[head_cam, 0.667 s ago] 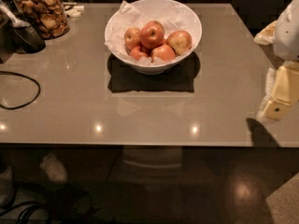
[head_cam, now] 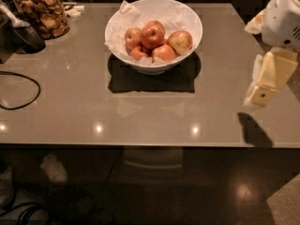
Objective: Pick apple from white bowl
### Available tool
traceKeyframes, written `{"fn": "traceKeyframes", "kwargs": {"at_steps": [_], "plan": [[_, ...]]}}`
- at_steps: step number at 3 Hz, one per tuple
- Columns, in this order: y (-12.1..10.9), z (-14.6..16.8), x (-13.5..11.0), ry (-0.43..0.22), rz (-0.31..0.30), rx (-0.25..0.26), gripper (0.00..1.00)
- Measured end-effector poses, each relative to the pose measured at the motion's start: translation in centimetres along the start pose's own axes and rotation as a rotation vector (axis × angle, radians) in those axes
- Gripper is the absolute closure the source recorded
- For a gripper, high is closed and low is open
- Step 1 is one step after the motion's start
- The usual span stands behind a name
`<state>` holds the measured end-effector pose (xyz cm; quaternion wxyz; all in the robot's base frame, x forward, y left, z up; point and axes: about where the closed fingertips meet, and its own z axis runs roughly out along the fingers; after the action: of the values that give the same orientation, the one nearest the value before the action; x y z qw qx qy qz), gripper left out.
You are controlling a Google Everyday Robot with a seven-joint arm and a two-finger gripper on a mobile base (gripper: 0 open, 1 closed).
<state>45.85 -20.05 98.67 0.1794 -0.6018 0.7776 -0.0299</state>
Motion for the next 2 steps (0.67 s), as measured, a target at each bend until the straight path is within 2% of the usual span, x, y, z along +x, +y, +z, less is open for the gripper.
{"fn": "traceKeyframes", "kwargs": {"at_steps": [1, 2], "plan": [[-6.17, 0.17, -3.78, 0.007, -0.011, 0.025, 0.00], [-6.45, -0.07, -4.20, -0.005, -0.014, 0.041, 0.00]]}}
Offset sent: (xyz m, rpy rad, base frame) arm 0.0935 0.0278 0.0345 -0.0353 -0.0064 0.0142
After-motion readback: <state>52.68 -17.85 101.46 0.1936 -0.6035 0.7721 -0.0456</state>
